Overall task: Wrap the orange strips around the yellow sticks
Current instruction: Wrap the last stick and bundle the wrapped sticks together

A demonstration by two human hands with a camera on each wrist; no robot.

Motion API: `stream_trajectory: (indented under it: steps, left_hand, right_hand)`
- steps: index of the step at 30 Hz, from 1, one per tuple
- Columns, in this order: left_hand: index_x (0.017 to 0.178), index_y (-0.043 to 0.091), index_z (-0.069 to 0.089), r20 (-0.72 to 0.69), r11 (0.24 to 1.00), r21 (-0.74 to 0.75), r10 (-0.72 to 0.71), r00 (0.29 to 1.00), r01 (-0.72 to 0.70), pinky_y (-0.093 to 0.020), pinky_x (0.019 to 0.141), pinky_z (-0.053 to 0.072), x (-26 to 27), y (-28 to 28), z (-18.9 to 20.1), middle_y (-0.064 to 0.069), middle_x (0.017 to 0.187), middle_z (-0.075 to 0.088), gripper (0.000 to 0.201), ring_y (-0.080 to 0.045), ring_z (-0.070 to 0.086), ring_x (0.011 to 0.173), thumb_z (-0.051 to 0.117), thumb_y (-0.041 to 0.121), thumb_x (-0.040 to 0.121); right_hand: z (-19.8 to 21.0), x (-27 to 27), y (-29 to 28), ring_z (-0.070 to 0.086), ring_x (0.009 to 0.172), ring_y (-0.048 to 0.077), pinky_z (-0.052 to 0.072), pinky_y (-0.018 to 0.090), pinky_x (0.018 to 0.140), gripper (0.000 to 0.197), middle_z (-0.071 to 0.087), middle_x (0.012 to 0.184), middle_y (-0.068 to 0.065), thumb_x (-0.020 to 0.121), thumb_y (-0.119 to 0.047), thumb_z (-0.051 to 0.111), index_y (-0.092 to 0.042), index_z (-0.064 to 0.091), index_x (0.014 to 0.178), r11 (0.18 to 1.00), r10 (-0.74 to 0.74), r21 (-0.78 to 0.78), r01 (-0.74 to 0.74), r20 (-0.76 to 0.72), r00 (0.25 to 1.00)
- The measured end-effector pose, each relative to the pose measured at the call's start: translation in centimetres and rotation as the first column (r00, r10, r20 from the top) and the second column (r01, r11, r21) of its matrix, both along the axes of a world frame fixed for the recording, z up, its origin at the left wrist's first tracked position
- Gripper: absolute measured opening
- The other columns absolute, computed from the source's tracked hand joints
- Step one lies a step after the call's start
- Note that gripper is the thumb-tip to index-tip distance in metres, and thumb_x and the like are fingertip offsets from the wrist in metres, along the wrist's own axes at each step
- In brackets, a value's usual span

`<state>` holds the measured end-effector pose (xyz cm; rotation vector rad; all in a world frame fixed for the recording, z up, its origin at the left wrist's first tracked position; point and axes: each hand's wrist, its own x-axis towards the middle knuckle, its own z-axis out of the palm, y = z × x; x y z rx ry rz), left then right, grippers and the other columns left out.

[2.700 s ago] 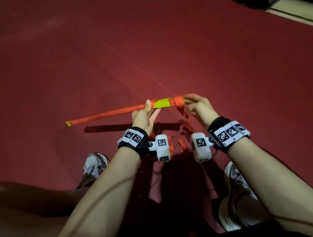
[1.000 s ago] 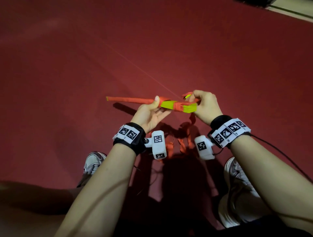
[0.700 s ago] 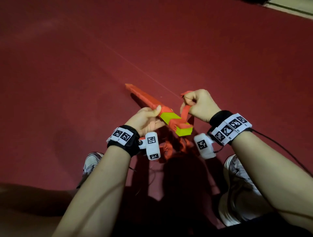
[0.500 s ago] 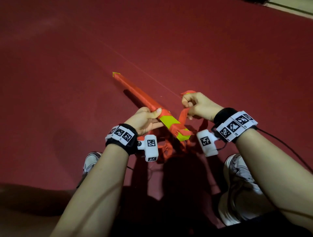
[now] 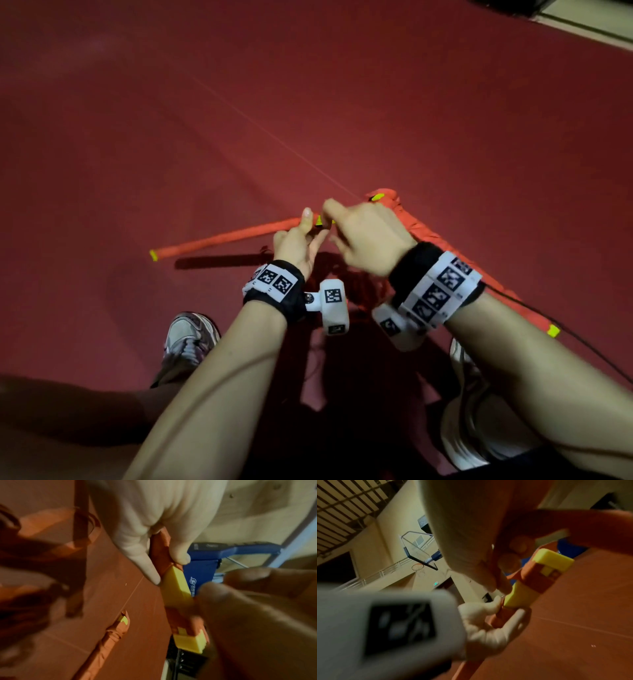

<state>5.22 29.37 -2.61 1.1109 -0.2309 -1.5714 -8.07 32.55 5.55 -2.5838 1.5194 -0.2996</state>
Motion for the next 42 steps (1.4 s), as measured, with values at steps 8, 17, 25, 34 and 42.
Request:
stream_trajectory:
  steps: [8,17,25,34,42]
  left_hand:
    - [0.124,-0.01,0.056,-0.162,0.984,0.168,0.093,0.982,-0.065,-0.04,0.094,0.058,0.4,-0.4,1.1,-0.026,0.12,0.068,0.04,-0.032,0.069,0.113,0.067,0.017,0.097]
    - [0.134,-0.004,0.059,-0.092,0.971,0.167,-0.155,0.984,0.169,-0.045,0.075,0.061,-0.9,0.4,0.4,-0.012,0.086,0.071,0.073,-0.032,0.071,0.091,0.073,0.05,0.086]
    - [0.137,0.007,0.059,-0.041,0.968,0.229,-0.096,0.995,0.103,-0.029,0.087,0.055,-1.3,1.0,1.2,-0.009,0.126,0.07,0.06,-0.023,0.057,0.133,0.073,0.042,0.09]
    - [0.122,0.0,0.056,-0.106,0.962,0.267,-0.036,0.994,0.063,-0.035,0.096,0.055,-1.1,0.6,2.6,-0.014,0.103,0.063,0.043,-0.022,0.068,0.104,0.072,0.028,0.094]
    - [0.102,0.001,0.058,-0.214,0.955,0.287,-0.01,0.977,0.073,-0.032,0.08,0.06,-0.6,0.6,3.9,-0.014,0.091,0.06,0.032,-0.024,0.068,0.099,0.074,0.027,0.091]
  right_hand:
    - [-3.7,0.3,0.7,0.061,0.075,0.034,0.049,0.038,0.071,0.019,0.065,0.075,0.002,0.079,-0.005,0.056,-0.019,0.057,0.093,0.938,-0.306,0.25,0.242,0.262,0.915]
    - [-4.5,0.1,-0.3,0.058,0.068,0.025,0.041,0.033,0.062,0.036,0.069,0.081,0.013,0.079,-0.033,0.059,-0.017,0.063,0.048,0.595,-0.789,0.797,0.104,0.555,0.262]
    - [-4.6,-0.7,-0.7,0.061,0.061,0.02,0.051,0.024,0.054,0.019,0.064,0.061,0.006,0.098,-0.022,0.064,-0.006,0.065,0.088,0.596,-0.778,0.798,-0.087,0.601,0.184]
    - [-3.8,-2.8,-1.6,0.045,0.045,0.002,0.035,0.019,0.053,0.019,0.064,0.057,-0.002,0.094,-0.01,0.066,-0.002,0.07,0.077,0.877,-0.449,0.464,0.122,0.704,0.55]
    - [-4.4,-2.4,-1.3,0.043,0.037,0.004,0.035,0.017,0.046,0.031,0.069,0.057,0.004,0.098,-0.023,0.064,-0.011,0.071,0.071,0.833,-0.531,0.515,0.202,0.643,0.552]
